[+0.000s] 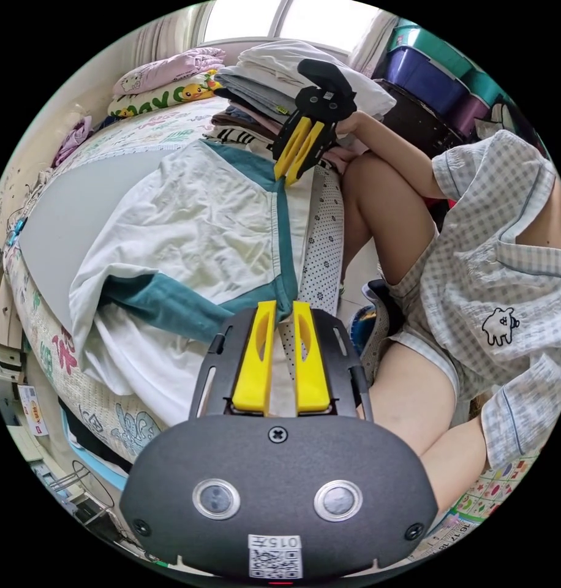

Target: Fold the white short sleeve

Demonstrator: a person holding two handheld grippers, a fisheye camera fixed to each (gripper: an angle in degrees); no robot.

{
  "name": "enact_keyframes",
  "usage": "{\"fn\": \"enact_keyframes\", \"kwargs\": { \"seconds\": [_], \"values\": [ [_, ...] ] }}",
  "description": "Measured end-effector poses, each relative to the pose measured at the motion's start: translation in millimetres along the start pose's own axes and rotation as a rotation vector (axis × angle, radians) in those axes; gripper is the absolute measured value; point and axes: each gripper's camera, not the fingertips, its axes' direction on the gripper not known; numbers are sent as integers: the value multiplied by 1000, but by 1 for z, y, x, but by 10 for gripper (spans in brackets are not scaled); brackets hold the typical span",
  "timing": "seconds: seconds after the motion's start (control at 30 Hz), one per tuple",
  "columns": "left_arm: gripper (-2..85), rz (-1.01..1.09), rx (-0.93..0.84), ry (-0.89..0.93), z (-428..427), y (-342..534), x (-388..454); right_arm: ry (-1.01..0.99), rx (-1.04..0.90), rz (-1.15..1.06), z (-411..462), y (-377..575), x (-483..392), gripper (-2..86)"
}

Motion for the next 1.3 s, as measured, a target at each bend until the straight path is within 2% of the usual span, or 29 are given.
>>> {"fn": "enact_keyframes", "kwargs": {
  "seconds": [0.13, 0.27, 0.43, 0.5, 0.53, 0.6, 0.67, 0.7, 0.77, 0.87, 0.9, 1.0, 1.07, 1.2, 1.3],
  "values": [
    [23, -27, 11, 18, -6, 10, -4, -21, -9, 19, -5, 3, 5, 41],
    [15, -80, 100, 24, -24, 27, -8, -45, 49, 71, -24, 9, 11, 40],
    [14, -201, 275, -97, -68, 37, -35, 36, 192, 235, -70, -6, 48, 39],
    [16, -383, 482, -271, -118, 28, -81, 175, 341, 388, -114, -39, 94, 38],
    [17, -442, 529, -323, -132, 24, -95, 221, 384, 416, -128, -51, 107, 38],
    [20, -681, 777, -500, -180, 20, -137, 401, 591, 650, -178, -85, 162, 42],
    [28, -840, 888, -577, -200, 31, -147, 394, 656, 754, -201, -93, 184, 54],
    [42, -846, 911, -521, -207, 38, -146, 311, 668, 729, -208, -92, 186, 71],
    [65, -730, 871, -464, -205, 49, -129, 205, 648, 622, -202, -80, 170, 95],
    [73, -585, 631, -448, -169, 80, -84, 178, 516, 553, -158, -29, 124, 95],
    [74, -567, 517, -442, -148, 99, -67, 182, 436, 573, -136, -4, 109, 96],
    [78, -637, 329, -397, -106, 156, -33, 147, 270, 679, -95, 56, 86, 107],
    [82, -699, 283, -327, -91, 186, -20, 126, 238, 746, -84, 83, 80, 115],
    [95, -800, 300, -148, -79, 230, -11, 51, 139, 824, -60, 103, 80, 122],
    [96, -847, 303, -90, -71, 247, -9, 57, 93, 851, -50, 100, 81, 112]
  ]
}}
